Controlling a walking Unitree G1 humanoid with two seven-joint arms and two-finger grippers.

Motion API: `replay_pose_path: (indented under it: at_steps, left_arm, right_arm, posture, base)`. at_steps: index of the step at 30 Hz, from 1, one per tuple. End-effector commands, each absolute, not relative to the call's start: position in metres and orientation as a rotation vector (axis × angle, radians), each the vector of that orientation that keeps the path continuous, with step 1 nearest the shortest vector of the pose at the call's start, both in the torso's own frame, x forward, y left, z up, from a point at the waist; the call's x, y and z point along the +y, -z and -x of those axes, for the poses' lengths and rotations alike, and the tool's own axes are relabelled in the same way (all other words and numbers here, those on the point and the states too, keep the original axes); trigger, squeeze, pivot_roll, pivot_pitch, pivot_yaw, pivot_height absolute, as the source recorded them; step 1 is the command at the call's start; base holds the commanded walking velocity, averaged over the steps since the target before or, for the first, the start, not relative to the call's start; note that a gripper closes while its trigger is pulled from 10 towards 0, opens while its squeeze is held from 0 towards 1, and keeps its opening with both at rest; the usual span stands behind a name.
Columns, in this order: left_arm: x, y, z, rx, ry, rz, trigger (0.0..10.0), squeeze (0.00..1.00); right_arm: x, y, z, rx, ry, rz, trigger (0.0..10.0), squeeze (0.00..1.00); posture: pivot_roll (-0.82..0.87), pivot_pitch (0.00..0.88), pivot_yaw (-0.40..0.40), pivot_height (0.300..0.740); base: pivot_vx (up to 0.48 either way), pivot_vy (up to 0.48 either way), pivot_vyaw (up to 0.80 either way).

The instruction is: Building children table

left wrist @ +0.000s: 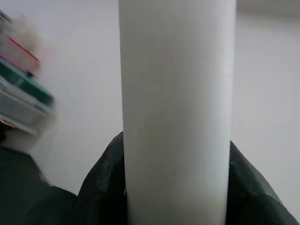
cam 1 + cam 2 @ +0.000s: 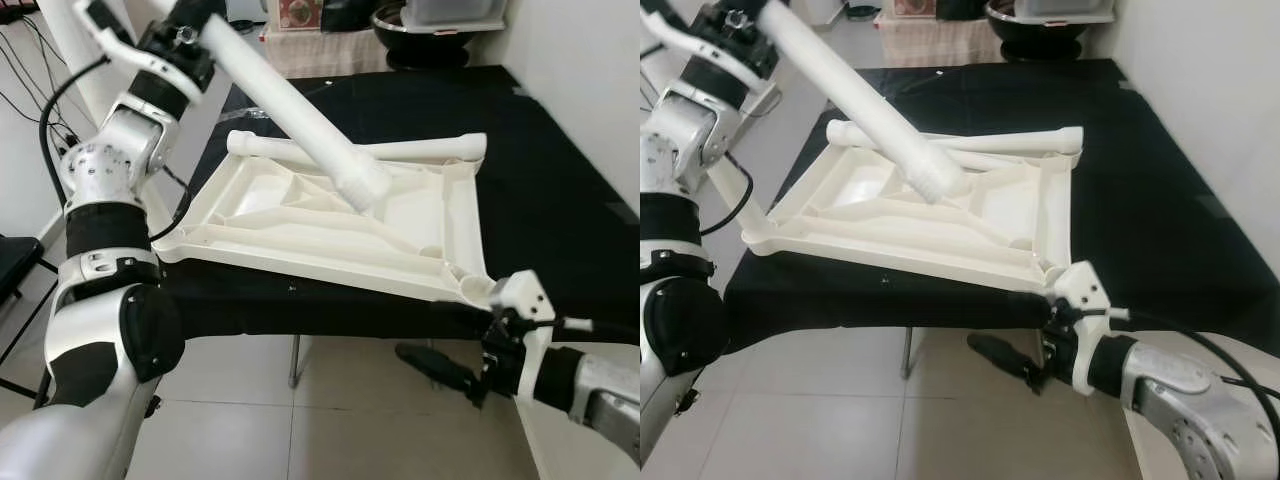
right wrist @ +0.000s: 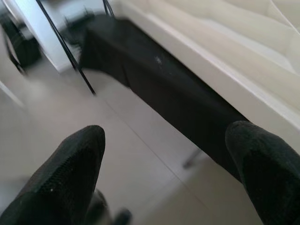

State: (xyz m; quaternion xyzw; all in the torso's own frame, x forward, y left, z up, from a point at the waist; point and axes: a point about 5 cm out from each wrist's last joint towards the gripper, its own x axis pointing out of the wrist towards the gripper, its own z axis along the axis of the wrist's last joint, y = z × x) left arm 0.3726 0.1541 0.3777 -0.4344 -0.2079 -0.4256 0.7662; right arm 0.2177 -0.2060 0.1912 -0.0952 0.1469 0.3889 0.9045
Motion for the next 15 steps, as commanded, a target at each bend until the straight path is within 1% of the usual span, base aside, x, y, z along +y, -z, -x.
replay_pose_path:
  at_steps: [1, 3, 4, 5, 6, 7, 8, 10, 11, 12, 13, 14, 15]
  left_arm:
    - [0.145, -0.371, -0.370, -0.417, 0.958, 0.875, 0.0, 0.00]
    - [0.129, -0.360, -0.364, -0.367, 1.000, 0.751, 0.0, 0.00]
    - [0.129, -0.360, -0.364, -0.367, 1.000, 0.751, 0.0, 0.00]
    - [0.120, -0.352, -0.359, -0.332, 1.033, 0.675, 0.0, 0.00]
    - [0.111, -0.342, -0.352, -0.293, 1.068, 0.591, 0.0, 0.00]
    - [0.111, -0.342, -0.352, -0.293, 1.068, 0.591, 0.0, 0.00]
    - [0.103, -0.328, -0.343, -0.242, 1.110, 0.497, 0.0, 0.00]
    - [0.095, -0.302, -0.326, -0.155, 1.168, 0.356, 0.0, 0.00]
    - [0.095, -0.302, -0.326, -0.155, 1.168, 0.356, 0.0, 0.00]
    - [0.094, -0.288, -0.316, -0.108, 1.187, 0.289, 0.0, 0.00]
    - [0.094, -0.288, -0.316, -0.108, 1.187, 0.289, 0.0, 0.00]
    - [0.095, -0.277, -0.308, -0.071, 1.195, 0.231, 0.0, 0.00]
    - [0.095, -0.277, -0.308, -0.071, 1.195, 0.231, 0.0, 0.00]
  right_arm:
    - [-0.202, -0.192, -0.219, 0.285, -0.809, 0.226, 10.0, 1.00]
    - [-0.203, -0.192, -0.227, 0.285, -0.736, 0.279, 10.0, 1.00]
    - [-0.203, -0.192, -0.227, 0.285, -0.736, 0.279, 10.0, 1.00]
    - [-0.206, -0.189, -0.233, 0.297, -0.677, 0.311, 10.0, 0.79]
    - [-0.211, -0.186, -0.241, 0.305, -0.584, 0.341, 10.0, 0.12]
    - [-0.211, -0.186, -0.241, 0.305, -0.584, 0.341, 10.0, 0.12]
    - [-0.216, -0.183, -0.249, 0.306, -0.478, 0.340, 10.0, 0.00]
    - [-0.223, -0.179, -0.257, 0.293, -0.330, 0.332, 10.0, 0.00]
    - [-0.223, -0.179, -0.257, 0.293, -0.330, 0.332, 10.0, 0.00]
    - [-0.224, -0.177, -0.260, 0.269, -0.257, 0.299, 10.0, 0.00]
    - [-0.224, -0.177, -0.260, 0.269, -0.257, 0.299, 10.0, 0.00]
    - [-0.223, -0.176, -0.261, 0.245, -0.202, 0.261, 10.0, 0.00]
    - [-0.223, -0.176, -0.261, 0.245, -0.202, 0.261, 10.0, 0.00]
  posture:
    - [-0.15, 0.068, 0.065, 0.740]
    - [-0.14, 0.063, 0.064, 0.740]
    - [-0.14, 0.063, 0.064, 0.740]
    - [-0.14, 0.063, 0.064, 0.740]
    - [-0.14, 0.066, 0.066, 0.740]
    - [-0.14, 0.066, 0.066, 0.740]
    - [-0.14, 0.068, 0.068, 0.740]
    - [-0.14, 0.071, 0.069, 0.740]
    - [-0.14, 0.071, 0.069, 0.740]
    - [-0.14, 0.073, 0.070, 0.740]
    - [-0.14, 0.073, 0.070, 0.740]
    - [-0.14, 0.075, 0.071, 0.740]
    - [-0.14, 0.075, 0.071, 0.740]
  base:
    - [0.000, 0.000, 0.00]
    - [0.000, 0.000, 0.00]
    - [0.000, 0.000, 0.00]
    - [0.000, 0.000, 0.00]
    - [0.000, 0.000, 0.00]
    - [0.000, 0.000, 0.00]
    - [0.000, 0.000, 0.00]
    - [0.000, 0.000, 0.00]
    - [0.000, 0.000, 0.00]
    - [0.000, 0.000, 0.00]
    - [0.000, 0.000, 0.00]
    - [0.000, 0.000, 0.00]
    - [0.000, 0.000, 0.00]
